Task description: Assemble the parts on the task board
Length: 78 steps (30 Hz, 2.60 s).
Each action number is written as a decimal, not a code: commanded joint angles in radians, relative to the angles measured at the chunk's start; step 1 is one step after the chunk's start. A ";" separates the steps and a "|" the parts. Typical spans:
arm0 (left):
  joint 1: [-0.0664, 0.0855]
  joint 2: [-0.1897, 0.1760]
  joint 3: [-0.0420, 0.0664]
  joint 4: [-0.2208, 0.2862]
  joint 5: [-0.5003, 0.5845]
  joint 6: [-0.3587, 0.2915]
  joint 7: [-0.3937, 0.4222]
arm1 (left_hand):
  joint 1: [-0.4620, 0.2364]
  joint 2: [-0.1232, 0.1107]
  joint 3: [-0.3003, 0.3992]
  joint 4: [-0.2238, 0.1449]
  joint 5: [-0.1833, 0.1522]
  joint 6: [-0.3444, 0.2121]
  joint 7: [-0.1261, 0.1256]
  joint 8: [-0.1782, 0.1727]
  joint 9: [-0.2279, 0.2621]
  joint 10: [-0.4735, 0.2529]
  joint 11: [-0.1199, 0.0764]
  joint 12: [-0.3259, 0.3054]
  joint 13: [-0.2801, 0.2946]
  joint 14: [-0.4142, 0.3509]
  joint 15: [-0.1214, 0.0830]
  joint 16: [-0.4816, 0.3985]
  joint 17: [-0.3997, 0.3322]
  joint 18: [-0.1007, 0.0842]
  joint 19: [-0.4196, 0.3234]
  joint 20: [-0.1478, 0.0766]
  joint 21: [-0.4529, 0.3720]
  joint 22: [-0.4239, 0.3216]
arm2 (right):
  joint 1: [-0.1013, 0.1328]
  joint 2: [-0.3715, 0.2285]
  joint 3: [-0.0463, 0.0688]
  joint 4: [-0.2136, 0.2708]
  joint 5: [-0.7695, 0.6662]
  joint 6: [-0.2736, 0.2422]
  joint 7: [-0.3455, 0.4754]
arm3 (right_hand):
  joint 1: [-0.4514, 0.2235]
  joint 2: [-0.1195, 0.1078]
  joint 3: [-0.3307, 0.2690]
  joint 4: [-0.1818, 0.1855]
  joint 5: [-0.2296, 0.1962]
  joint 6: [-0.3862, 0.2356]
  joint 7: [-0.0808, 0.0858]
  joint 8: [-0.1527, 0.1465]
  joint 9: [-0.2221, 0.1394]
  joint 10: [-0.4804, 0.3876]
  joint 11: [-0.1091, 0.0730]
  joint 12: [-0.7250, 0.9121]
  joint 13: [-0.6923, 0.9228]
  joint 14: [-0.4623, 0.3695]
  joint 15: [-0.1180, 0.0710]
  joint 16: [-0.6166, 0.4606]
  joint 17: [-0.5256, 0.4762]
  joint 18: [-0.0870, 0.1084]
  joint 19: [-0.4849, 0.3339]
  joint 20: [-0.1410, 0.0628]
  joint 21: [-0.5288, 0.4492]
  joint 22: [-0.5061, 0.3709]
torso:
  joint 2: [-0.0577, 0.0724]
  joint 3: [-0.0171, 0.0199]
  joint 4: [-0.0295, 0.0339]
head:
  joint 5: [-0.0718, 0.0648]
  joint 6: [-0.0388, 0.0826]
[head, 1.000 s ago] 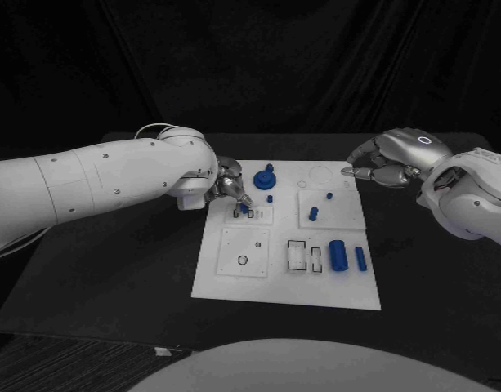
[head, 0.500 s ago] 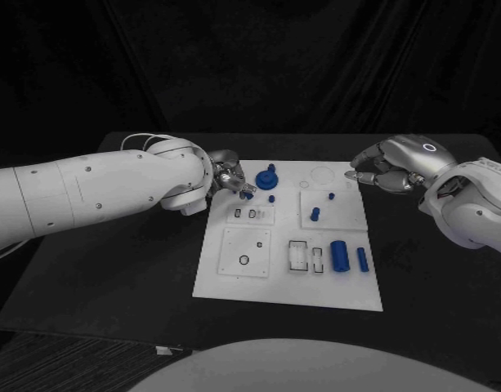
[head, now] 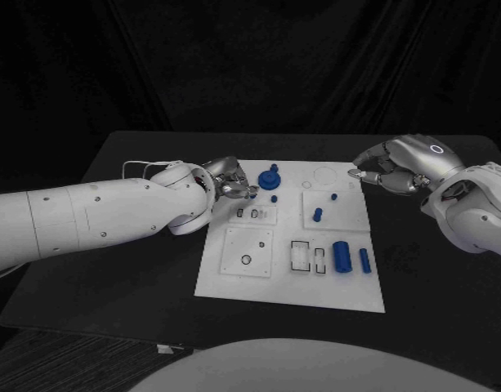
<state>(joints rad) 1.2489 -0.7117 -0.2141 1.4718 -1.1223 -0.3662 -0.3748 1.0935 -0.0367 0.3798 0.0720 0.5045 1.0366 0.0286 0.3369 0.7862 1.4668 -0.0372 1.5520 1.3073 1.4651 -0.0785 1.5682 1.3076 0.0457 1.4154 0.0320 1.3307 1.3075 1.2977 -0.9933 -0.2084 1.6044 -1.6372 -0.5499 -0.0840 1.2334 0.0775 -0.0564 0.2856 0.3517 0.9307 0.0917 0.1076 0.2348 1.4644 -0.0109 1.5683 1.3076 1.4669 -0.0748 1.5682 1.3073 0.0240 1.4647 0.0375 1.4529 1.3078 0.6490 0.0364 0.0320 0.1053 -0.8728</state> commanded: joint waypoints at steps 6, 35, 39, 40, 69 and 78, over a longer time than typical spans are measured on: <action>-0.021 0.004 0.001 0.008 -0.031 -0.071 0.038 | -0.010 -0.001 -0.001 0.007 0.003 -0.001 -0.001 0.001 0.001 0.086 -0.004 -0.004 0.239 0.106 -0.006 0.003 0.263 0.015 0.005 -0.002 0.000 0.180 | -0.003 -0.002 0.001 0.006 -0.003 -0.037 0.010 | 0.015 -0.001 0.007 -0.003 0.011 0.008 0.000 -0.007 -0.002 0.106 0.007 0.003 0.263 0.104 0.009 0.003 0.263 0.006 0.049 0.008 0.001 0.224 | 0.000 0.0001 0.0000 | 0.010 0.000; -0.053 -0.063 0.001 0.082 -0.222 -0.097 0.014 | -0.012 -0.004 -0.002 0.013 0.002 0.002 -0.002 0.002 0.003 0.088 -0.004 -0.002 0.241 0.106 -0.007 0.003 0.263 0.014 0.009 -0.002 0.004 0.182 | -0.005 -0.004 0.001 0.007 -0.003 -0.028 0.002 | 0.019 -0.002 0.008 -0.005 0.017 0.008 0.000 -0.008 -0.003 0.106 0.007 0.003 0.263 0.104 0.009 0.003 0.263 0.005 0.051 0.008 0.005 0.225 | 0.000 0.0004 0.0005 | 0.014 0.000; -0.057 -0.062 0.001 0.094 -0.308 -0.097 0.004 | -0.011 -0.006 -0.001 0.014 -0.001 0.006 -0.004 0.004 0.005 0.091 -0.006 0.003 0.245 0.106 -0.008 0.003 0.263 0.013 0.013 -0.003 0.009 0.184 | -0.005 -0.003 0.001 0.005 -0.003 -0.028 0.002 | 0.019 -0.002 0.008 -0.005 0.017 0.008 0.000 -0.008 -0.003 0.106 0.007 0.003 0.263 0.104 0.009 0.003 0.263 0.005 0.052 0.008 0.006 0.225 | -0.001 0.0007 0.0008 | 0.015 0.000; -0.058 -0.061 0.001 0.095 -0.326 -0.097 0.002 | -0.012 -0.007 -0.001 0.016 -0.003 0.008 -0.004 0.004 0.005 0.092 -0.006 0.003 0.246 0.106 -0.008 0.003 0.263 0.012 0.014 -0.003 0.011 0.185 | -0.005 -0.004 0.001 0.005 -0.003 -0.028 0.002 | 0.019 -0.002 0.008 -0.005 0.017 0.008 0.000 -0.008 -0.003 0.106 0.007 0.003 0.263 0.104 0.009 0.003 0.263 0.005 0.052 0.008 0.006 0.225 | -0.001 0.0005 0.0003 | 0.016 0.000; -0.090 -0.037 0.000 0.077 -0.414 -0.024 -0.032 | -0.025 -0.008 -0.002 0.042 -0.041 0.018 -0.007 -0.003 0.004 0.091 -0.009 0.002 0.245 0.106 -0.012 0.003 0.263 0.012 0.017 -0.007 0.008 0.185 | -0.006 -0.008 0.001 0.006 -0.003 -0.024 -0.003 | 0.030 -0.005 0.013 -0.007 0.032 0.010 0.000 -0.009 -0.004 0.106 0.006 0.003 0.263 0.104 0.008 0.003 0.263 0.004 0.052 0.007 0.007 0.226 | 0.000 0.0005 -0.0001 | 0.007 0.000; -0.094 -0.027 0.000 0.072 -0.415 -0.031 -0.023 | -0.028 -0.008 -0.002 0.047 -0.046 0.020 -0.007 -0.004 0.004 0.091 -0.009 0.000 0.243 0.106 -0.012 0.003 0.263 0.013 0.017 -0.007 0.006 0.184 | -0.006 -0.009 0.001 0.007 -0.003 -0.034 0.000 | 0.033 -0.006 0.014 -0.008 0.037 0.010 0.000 -0.009 -0.005 0.106 0.006 0.003 0.263 0.104 0.008 0.003 0.263 0.004 0.052 0.007 0.006 0.226 | 0.001 0.0003 -0.0001 | 0.007 0.000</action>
<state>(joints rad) 1.1562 -0.7411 -0.2142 1.5437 -1.5305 -0.3980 -0.4117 1.0754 -0.0475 0.3796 0.1134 0.4655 1.0471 0.0219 0.3368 0.7899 1.4667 -0.0369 1.5519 1.3073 1.4653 -0.0857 1.5682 1.3073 0.0456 1.4265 0.0287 1.3357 1.3073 1.2940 -1.0001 -0.2084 1.6089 -1.6371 -0.5678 -0.0773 1.2570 0.0699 -0.0493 0.2785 0.3831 0.9334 0.0890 0.1036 0.2314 1.4644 -0.0110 1.5683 1.3077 1.4669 -0.0748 1.5682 1.3073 0.0239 1.4648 0.0375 1.4567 1.3080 0.6489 0.0367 0.0319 0.1124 -0.8728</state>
